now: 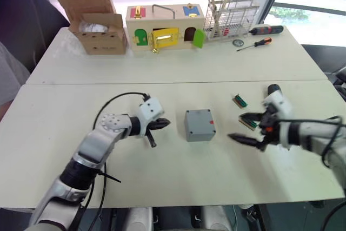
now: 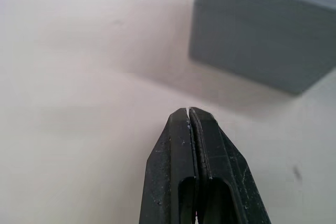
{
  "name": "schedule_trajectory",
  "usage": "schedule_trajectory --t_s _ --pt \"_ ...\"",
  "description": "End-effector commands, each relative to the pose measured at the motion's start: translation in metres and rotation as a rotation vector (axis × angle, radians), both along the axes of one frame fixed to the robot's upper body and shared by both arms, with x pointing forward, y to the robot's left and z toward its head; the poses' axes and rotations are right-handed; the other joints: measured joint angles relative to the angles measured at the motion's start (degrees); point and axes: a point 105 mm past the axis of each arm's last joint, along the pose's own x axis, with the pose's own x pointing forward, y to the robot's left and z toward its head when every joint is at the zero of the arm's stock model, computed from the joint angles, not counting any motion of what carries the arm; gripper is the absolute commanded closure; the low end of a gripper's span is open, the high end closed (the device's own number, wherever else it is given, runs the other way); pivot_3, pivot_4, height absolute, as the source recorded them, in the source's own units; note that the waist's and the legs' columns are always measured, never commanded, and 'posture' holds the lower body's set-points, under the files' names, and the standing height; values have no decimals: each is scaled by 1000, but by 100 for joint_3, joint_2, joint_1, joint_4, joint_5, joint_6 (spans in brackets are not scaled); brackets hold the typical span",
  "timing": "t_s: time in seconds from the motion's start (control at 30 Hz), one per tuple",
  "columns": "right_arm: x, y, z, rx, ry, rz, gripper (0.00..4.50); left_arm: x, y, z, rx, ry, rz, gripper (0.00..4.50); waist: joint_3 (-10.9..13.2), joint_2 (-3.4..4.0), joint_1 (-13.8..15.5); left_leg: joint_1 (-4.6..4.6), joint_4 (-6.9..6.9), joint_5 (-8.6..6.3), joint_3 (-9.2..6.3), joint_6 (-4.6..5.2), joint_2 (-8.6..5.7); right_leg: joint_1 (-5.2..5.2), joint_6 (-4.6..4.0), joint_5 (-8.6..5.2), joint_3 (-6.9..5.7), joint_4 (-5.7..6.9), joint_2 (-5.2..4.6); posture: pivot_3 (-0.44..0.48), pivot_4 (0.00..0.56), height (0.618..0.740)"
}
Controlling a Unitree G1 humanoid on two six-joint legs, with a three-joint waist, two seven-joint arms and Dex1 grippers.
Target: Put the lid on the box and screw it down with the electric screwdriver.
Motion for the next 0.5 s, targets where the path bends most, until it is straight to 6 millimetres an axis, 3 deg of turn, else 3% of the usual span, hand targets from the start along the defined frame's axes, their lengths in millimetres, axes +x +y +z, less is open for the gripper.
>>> schedule_trajectory --t_s 0.03,0.1,0.33,0.5 --pt "26 -14 25 141 -129 -91 30 -14 -9 38 -131 -25 -88 4500 -1 -8 -4 0 0 -3 -1 5 -1 1 0 0 0 0 0 0 150 728" --pt "52 -18 23 203 -187 -145 30 -20 -17 52 -187 -20 -128 4500 -2 -12 -20 2 3 2 4 -3 -2 3 0 0 1 -2 1 0 150 728" --pt "99 -28 -3 165 -239 -194 30 -22 -27 49 -147 -36 -127 4500 -1 -9 -9 1 -9 17 23 -29 -7 2 5 -2 3 -5 8 0 150 728" --pt "112 -35 -14 135 -247 -220 1447 -27 -30 54 -115 -71 -142 4500 -1 -9 -19 2 -3 21 26 -36 -7 4 9 1 4 -3 7 0 150 728"
